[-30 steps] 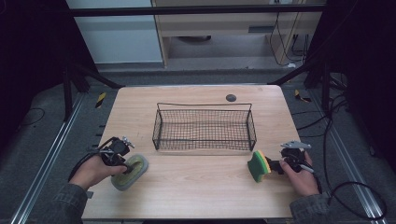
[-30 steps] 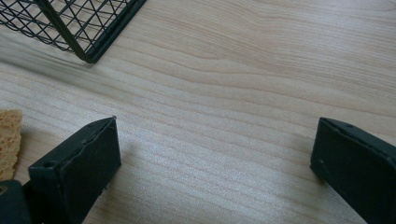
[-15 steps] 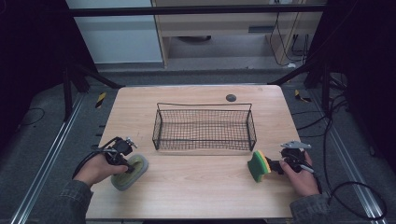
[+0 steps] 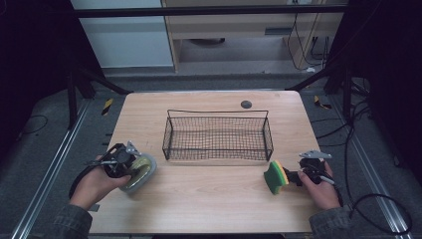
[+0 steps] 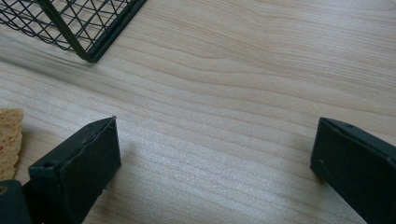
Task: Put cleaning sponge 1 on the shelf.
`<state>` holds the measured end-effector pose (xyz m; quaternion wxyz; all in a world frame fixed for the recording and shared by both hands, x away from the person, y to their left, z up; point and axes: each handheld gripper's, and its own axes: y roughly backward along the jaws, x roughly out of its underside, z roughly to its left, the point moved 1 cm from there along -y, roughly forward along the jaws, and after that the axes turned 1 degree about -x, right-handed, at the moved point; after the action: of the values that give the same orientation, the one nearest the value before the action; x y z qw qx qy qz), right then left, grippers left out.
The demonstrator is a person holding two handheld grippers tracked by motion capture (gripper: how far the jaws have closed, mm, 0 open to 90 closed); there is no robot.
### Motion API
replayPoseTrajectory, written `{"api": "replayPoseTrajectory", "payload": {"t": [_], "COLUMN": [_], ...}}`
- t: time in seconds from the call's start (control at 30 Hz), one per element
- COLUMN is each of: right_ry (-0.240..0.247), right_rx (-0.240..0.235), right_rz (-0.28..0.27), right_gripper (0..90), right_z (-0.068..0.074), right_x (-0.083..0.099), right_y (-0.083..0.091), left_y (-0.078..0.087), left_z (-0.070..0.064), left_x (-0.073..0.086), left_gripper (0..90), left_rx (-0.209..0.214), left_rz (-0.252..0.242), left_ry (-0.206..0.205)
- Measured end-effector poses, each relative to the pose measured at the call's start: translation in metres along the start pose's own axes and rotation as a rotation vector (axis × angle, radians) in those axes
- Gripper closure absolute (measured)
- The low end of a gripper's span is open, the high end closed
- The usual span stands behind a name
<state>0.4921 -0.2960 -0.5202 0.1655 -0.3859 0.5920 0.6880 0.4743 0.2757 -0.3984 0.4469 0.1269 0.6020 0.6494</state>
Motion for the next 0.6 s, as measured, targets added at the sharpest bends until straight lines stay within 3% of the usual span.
{"api": "replayPoseTrajectory", "payload": {"t": [0.33, 0.6], "right_ry": [-0.012, -0.012], "right_rx": [-0.008, -0.016], "right_rz": [0.000, 0.003], "right_gripper": [2.2, 2.3], "right_z": [0.000, 0.000], "right_x": [0.001, 0.002], "right_y": [0.001, 0.003], "left_y": [0.026, 0.037], "left_z": [0.003, 0.008], "left_x": [-0.006, -0.029], "left_gripper": [70.5, 70.5], "left_rx": [-0.103, -0.149], "left_rz": [-0.111, -0.147], "left_ry": [-0.038, -0.095]}}
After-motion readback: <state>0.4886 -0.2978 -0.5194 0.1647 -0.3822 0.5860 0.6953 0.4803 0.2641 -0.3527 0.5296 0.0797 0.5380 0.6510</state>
